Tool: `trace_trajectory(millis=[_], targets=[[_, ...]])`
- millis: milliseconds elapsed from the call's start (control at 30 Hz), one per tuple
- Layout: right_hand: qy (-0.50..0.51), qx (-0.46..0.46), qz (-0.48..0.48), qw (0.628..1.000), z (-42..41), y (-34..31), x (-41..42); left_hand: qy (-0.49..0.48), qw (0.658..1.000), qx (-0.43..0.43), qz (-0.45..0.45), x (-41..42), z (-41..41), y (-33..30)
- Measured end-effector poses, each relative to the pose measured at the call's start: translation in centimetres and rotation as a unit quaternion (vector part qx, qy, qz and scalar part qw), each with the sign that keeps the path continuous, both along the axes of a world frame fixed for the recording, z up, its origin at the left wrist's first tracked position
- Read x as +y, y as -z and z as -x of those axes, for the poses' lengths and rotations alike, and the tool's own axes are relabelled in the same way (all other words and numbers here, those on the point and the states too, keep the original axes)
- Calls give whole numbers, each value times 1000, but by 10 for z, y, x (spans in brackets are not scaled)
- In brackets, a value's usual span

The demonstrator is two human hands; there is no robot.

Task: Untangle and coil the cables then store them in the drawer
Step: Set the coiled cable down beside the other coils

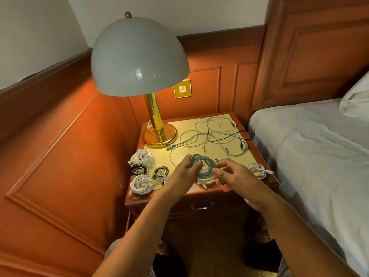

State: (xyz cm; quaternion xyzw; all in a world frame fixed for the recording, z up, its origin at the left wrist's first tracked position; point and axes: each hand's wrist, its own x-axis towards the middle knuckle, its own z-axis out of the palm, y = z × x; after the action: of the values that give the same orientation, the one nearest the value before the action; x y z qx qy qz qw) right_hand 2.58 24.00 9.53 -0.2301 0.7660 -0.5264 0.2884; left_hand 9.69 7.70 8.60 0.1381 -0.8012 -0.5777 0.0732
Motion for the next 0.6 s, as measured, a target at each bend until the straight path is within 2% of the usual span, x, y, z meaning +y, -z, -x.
trace_trajectory(millis=[167,267,367,533,600], targets=[[28,-168,118,978,1,11,-7,5,999,3,-53,0,-5,0],[24,-199,163,966,2,11,-7,10,999,0,-51,-2,-6,-1],[12,-171,154,973,3,9,-4,-22,1000,5,-15,-3,-4,1],[-37,-12,38,999,3,4,2,-94,994,14,63,-2,-3,6],[-57,15,10,998,2,-2,6,-118,988,13,102,-4,-2,7]])
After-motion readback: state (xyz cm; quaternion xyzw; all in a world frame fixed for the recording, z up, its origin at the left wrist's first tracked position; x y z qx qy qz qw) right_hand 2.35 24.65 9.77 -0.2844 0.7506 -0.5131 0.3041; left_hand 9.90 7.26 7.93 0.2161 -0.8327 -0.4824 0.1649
